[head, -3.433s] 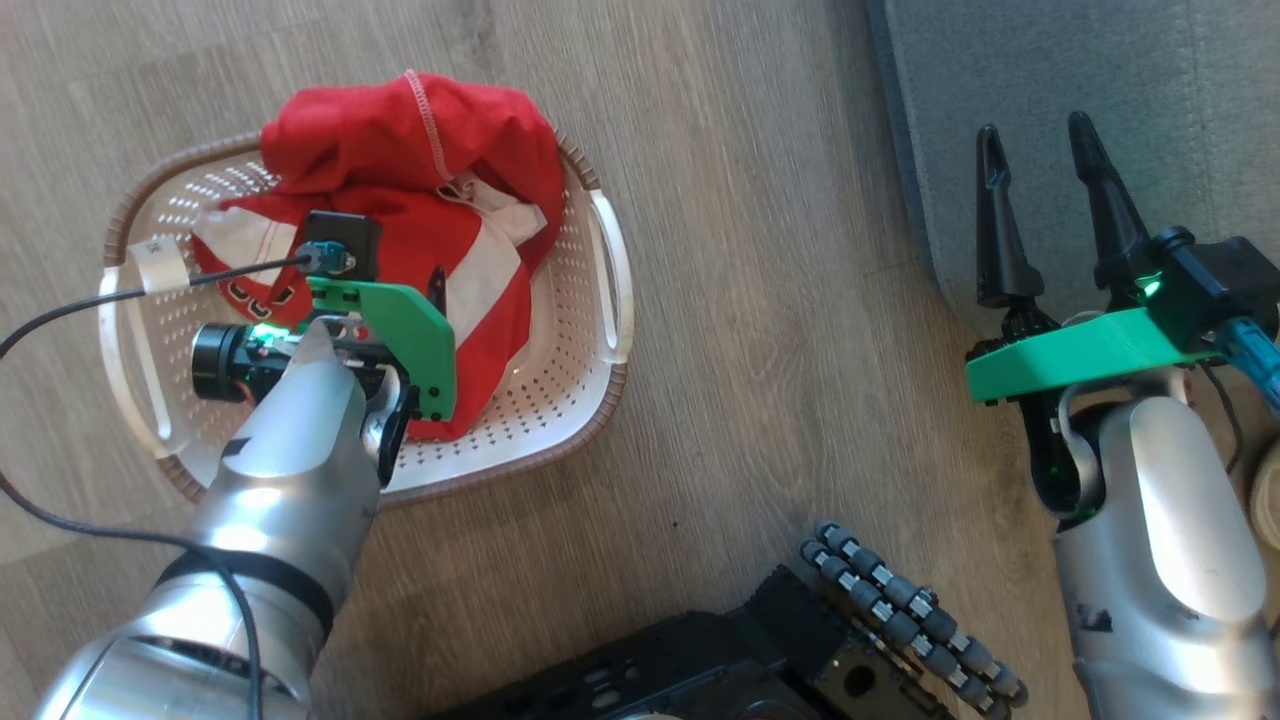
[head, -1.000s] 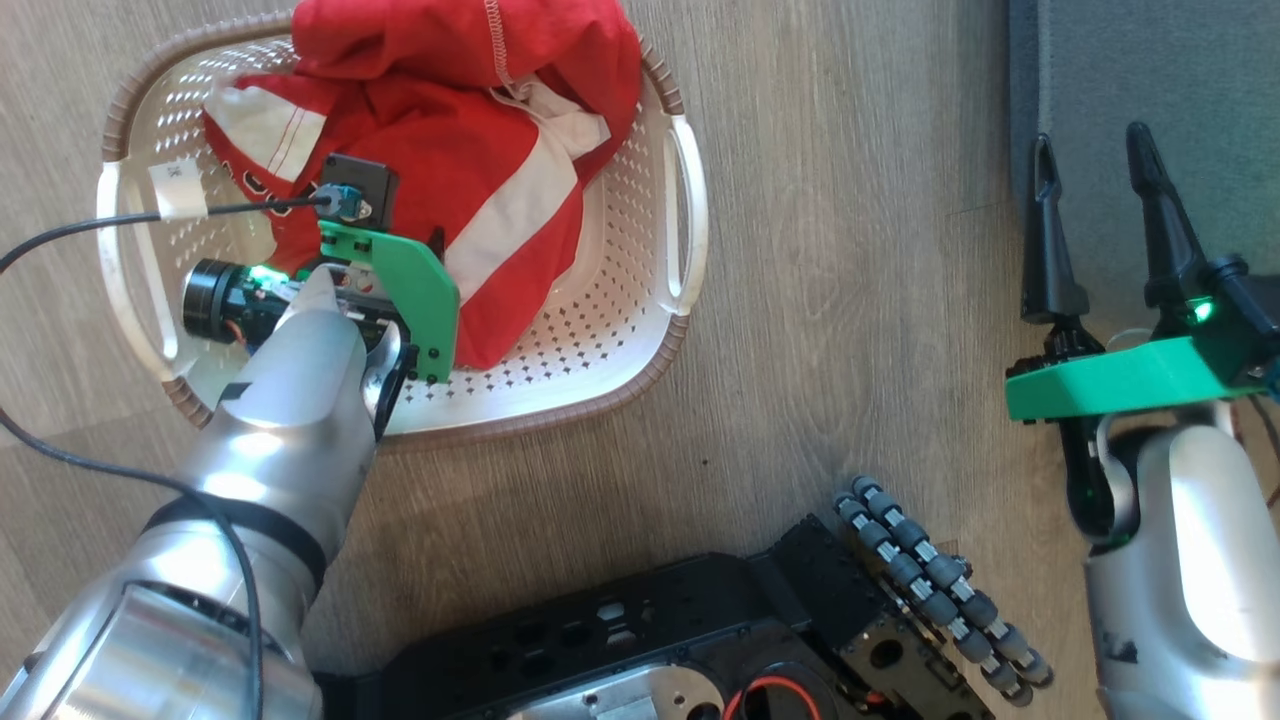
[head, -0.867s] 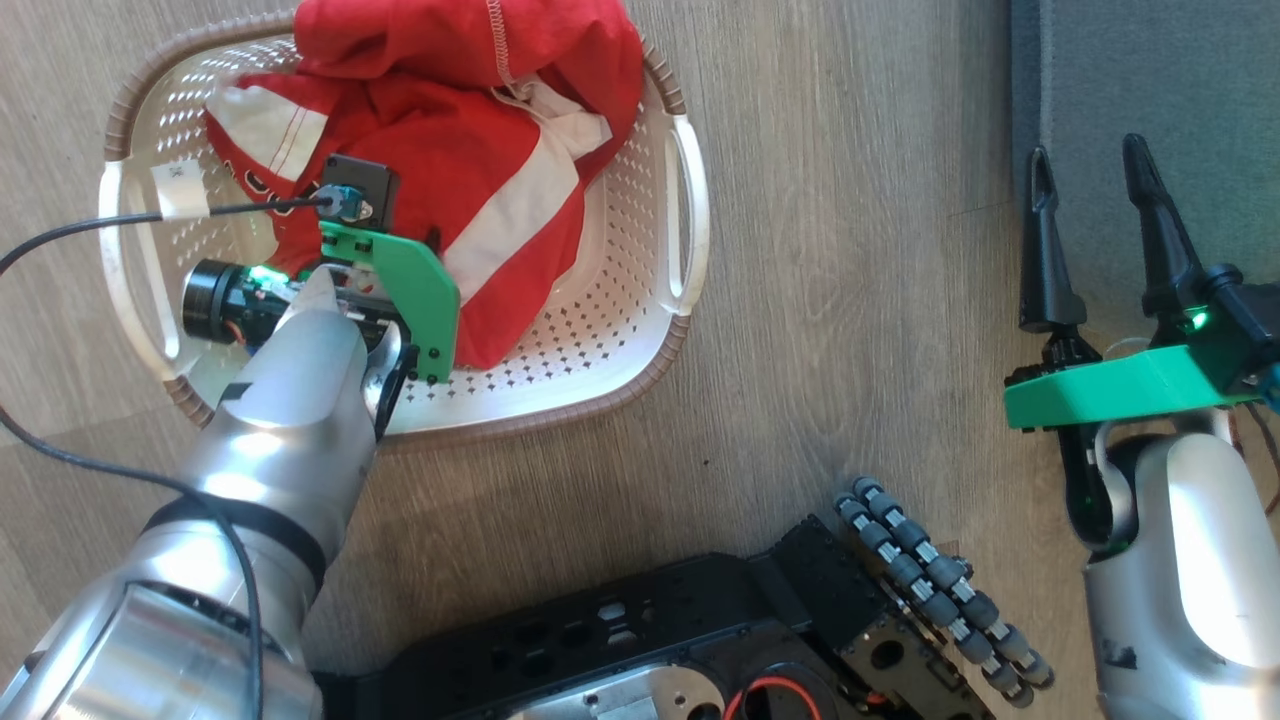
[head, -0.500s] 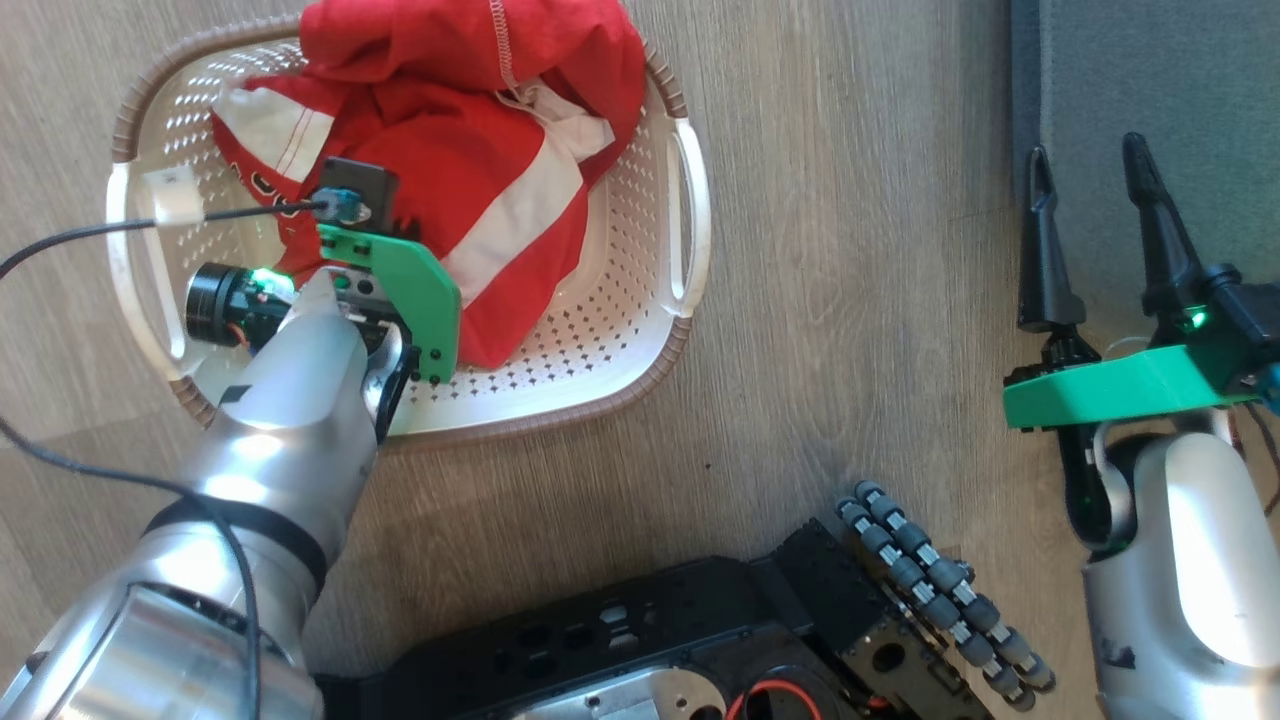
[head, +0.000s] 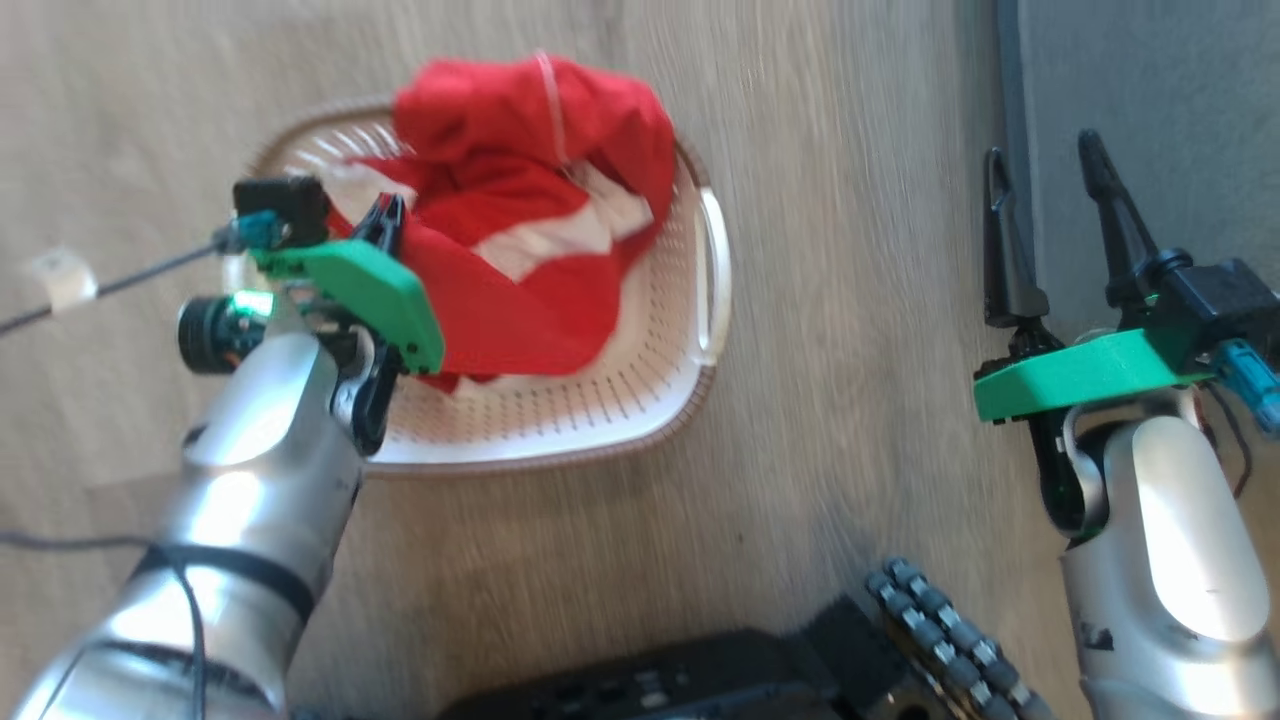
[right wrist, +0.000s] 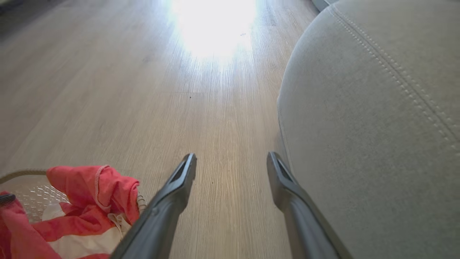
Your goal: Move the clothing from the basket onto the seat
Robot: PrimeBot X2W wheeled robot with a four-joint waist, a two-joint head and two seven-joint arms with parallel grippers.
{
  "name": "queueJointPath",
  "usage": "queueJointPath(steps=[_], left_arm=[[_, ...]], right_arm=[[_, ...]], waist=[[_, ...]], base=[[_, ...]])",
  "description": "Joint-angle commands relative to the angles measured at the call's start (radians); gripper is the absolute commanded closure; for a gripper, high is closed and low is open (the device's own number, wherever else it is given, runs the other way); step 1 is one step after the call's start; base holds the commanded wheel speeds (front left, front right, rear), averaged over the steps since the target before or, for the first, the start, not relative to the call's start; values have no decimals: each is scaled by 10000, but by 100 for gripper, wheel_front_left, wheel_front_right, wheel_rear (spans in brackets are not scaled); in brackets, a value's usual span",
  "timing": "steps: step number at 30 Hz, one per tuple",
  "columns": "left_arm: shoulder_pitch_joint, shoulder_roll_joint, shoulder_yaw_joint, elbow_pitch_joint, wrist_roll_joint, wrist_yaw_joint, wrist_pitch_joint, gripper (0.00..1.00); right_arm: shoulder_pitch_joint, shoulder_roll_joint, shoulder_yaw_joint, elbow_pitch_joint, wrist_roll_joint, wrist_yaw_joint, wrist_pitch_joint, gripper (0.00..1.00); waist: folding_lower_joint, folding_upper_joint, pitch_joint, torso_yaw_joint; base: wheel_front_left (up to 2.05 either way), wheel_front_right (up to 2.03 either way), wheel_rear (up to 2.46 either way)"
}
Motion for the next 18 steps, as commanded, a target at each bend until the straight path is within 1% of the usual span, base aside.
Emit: queueJointPath(steps=[1,11,16,18], left_arm=[[570,295,371,-409,31,27,-126,100],[3079,409,2396,-3308,883,12,-128,100],[4142,493,3169,-4562,1434,81,-129,100],[4343,516,3277,-4751,1527,96,-129,100]], right_arm=[[376,-72,155,-169,-53,-2,-67,0],[1022,-72,79,437,-274,-2,-67,0],[1412,-72,43,650,-269,-2,-67,0],[1502,-72,44,692,-261,-2,-67,0]], waist=[[0,-1,-1049,570],[0,-1,-3735,1529],[0,-1,-4786,1848],[0,-1,-4968,1892]], base=[[0,0,0],[0,0,0],[0,0,0],[0,0,0]])
